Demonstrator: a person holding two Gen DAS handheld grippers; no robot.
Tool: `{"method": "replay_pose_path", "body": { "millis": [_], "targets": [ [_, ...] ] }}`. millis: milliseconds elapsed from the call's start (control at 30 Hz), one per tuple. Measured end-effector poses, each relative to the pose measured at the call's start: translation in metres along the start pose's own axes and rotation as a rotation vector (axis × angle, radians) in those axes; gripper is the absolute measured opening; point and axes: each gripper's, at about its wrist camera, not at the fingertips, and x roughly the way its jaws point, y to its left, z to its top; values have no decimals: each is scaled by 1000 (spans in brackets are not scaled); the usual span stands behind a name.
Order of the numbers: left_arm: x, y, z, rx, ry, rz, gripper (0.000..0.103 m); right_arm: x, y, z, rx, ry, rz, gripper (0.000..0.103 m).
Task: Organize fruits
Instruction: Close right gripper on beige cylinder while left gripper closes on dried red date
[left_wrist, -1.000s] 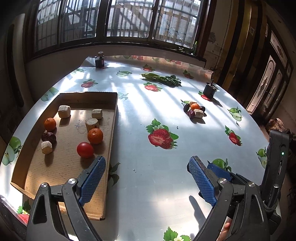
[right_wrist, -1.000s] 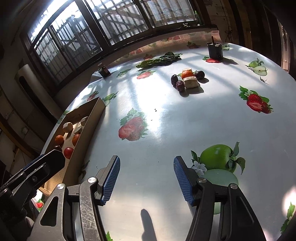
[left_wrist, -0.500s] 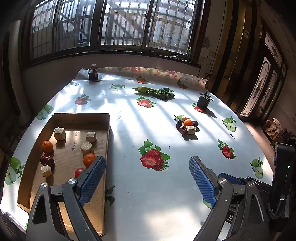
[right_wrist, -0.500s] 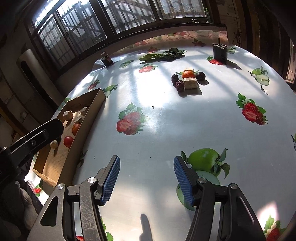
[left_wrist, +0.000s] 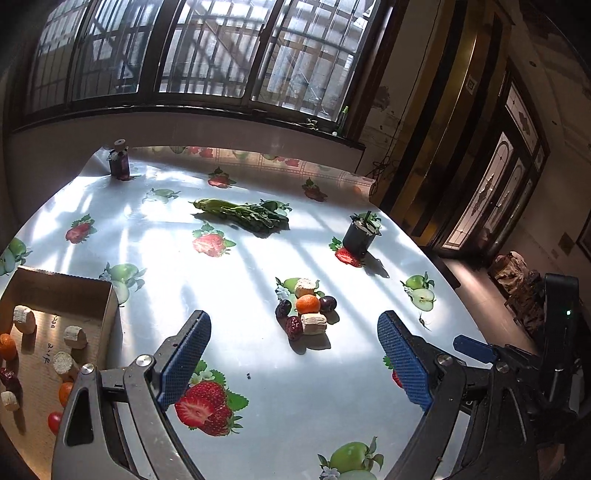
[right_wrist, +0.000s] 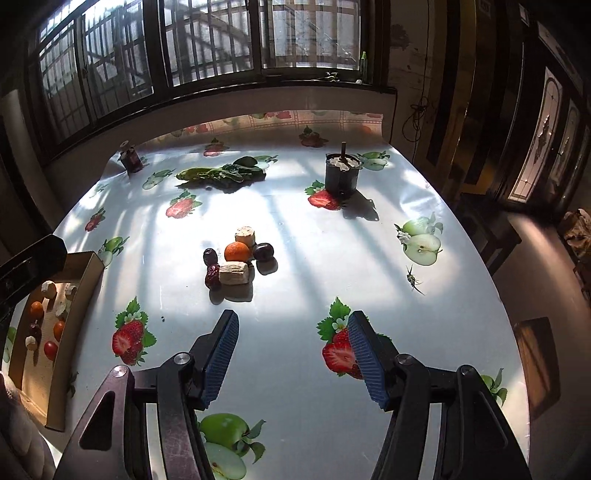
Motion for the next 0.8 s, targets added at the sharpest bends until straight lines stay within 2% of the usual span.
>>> {"method": "replay_pose_path", "body": {
  "millis": [100, 133, 167, 200, 233, 333, 467, 700, 800],
  "targets": [
    [18, 17, -4, -33, 33, 32, 91, 15, -12, 4, 13, -12, -18, 66],
    [20, 24, -2, -47, 37, 34, 91, 20, -14, 8, 7, -27, -24, 61],
    [20, 31, -1, -63, 29, 45, 91, 27, -14, 12, 3, -35, -39, 55],
    [19, 38, 0, -76, 9, 77, 91, 35, -15, 17, 10, -34, -49, 41],
    [18, 45, -2, -80, -10, 120, 91, 44, -16, 23, 34, -34, -42, 37],
    [24, 66, -6, -132, -12, 211, 91, 75, -15, 39, 129, -10, 52, 37],
    [34, 93, -10, -254, 44, 197, 91, 122, 7, 55, 184, 50, 161, 37],
    [36, 102, -13, -297, 58, 198, 91, 162, 44, 70, 133, 67, 135, 37],
    [37, 102, -14, -301, 67, 190, 91, 160, 55, 71, 76, 75, 124, 37]
  ]
}}
